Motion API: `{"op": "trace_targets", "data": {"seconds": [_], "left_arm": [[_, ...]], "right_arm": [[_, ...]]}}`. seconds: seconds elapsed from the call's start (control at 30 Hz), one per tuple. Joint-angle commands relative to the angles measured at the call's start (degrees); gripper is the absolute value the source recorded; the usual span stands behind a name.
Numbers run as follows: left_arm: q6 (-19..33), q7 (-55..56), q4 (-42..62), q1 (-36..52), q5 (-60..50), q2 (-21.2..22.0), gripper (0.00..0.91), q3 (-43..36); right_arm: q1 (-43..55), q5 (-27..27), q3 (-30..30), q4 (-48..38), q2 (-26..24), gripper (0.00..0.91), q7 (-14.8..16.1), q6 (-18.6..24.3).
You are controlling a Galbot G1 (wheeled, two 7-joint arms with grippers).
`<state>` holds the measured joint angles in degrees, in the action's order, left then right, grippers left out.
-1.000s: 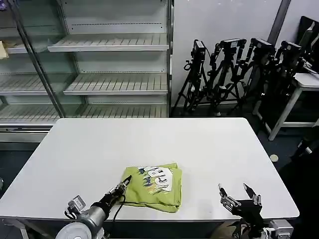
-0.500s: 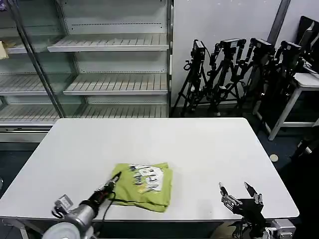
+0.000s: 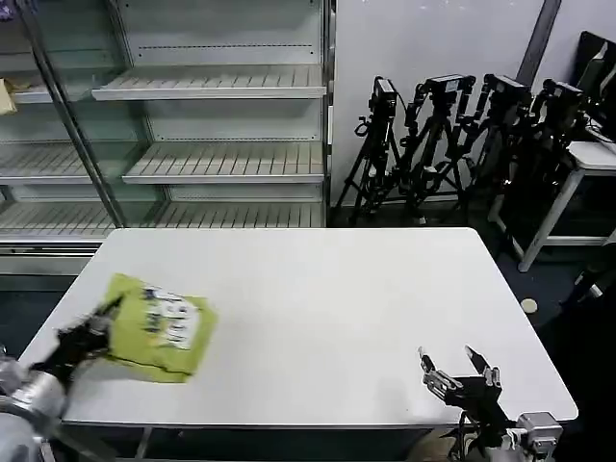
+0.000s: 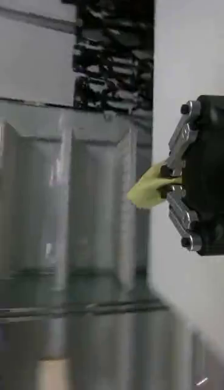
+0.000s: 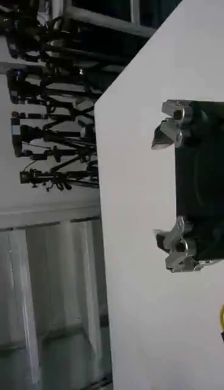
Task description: Fold and organize the clothes.
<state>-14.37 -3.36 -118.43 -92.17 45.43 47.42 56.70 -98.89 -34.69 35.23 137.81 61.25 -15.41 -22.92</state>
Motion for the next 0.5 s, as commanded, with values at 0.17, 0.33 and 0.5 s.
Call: {"op": "trace_targets", "data": {"seconds": [0.17, 0.33, 0.5], "left_arm": [[5.80, -5.08, -3.18, -2.63, -26.15, -4.08, 0.040, -2.93], [7.47, -0.74, 3.67, 4.07, -41.57, 3.95, 0.040, -30.39], [5.75, 2.17, 8.57, 12.68, -44.49, 11.32, 0.040, -41.90]], "right_arm": [[0.59, -0.21, -0.25, -1.60, -0.04, 0.907, 0.17, 0.50], [-1.41, 1.43, -0.45, -2.06, 0.62, 0.907, 0.39, 1.12], [-3.14, 2.19, 0.47, -1.66, 1.12, 0.907, 0.41, 1.41]]}}
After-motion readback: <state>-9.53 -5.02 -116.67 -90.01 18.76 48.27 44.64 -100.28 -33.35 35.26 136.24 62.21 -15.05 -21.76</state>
